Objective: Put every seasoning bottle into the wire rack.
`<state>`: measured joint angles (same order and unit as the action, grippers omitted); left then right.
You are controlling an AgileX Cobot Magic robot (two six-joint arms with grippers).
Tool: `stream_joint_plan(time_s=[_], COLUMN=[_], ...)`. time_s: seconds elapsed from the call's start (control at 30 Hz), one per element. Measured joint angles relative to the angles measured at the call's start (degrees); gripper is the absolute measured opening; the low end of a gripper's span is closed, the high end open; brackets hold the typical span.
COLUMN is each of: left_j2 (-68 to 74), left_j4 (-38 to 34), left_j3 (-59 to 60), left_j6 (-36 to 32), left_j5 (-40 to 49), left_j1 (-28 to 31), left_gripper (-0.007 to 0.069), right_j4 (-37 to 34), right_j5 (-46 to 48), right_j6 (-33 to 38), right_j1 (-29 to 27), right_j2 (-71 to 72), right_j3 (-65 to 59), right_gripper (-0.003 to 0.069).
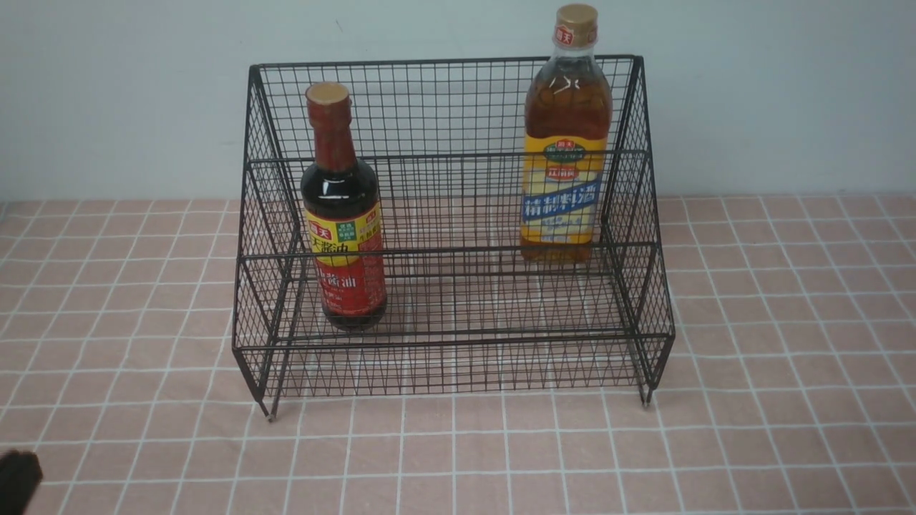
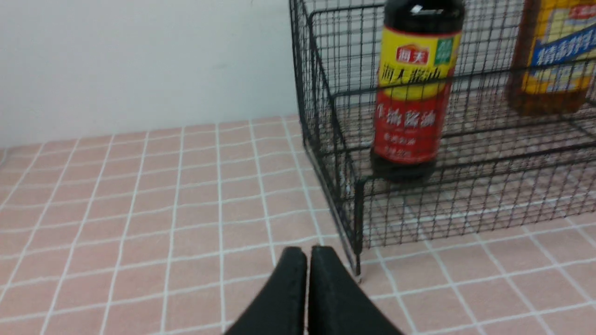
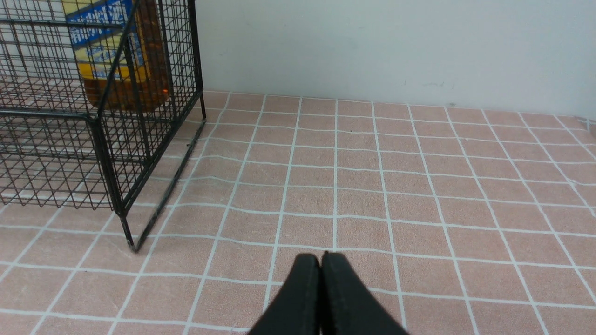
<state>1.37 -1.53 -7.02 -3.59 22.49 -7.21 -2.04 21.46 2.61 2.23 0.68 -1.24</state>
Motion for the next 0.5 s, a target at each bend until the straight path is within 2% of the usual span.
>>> stream_joint_plan(time_s=[0.2,0.5], left_j2=[-2.05,-2.05], left_j4=[0.45,0.63], left_j3=[8.12,8.58], left_j6=[-0.52,-0.52], left_j5=[-1.42,-1.41], left_j1=[0.96,0.96], left_gripper=[-0.0007,-0.0007], right_j4=[0.00,0.00], right_j5=[0.00,0.05], right_j6=[0.00,0.00], right_j1=[0.00,0.00], right_j2=[0.00,0.00], right_j3=[0.00,0.00], right_gripper=[-0.0015,-0.0015])
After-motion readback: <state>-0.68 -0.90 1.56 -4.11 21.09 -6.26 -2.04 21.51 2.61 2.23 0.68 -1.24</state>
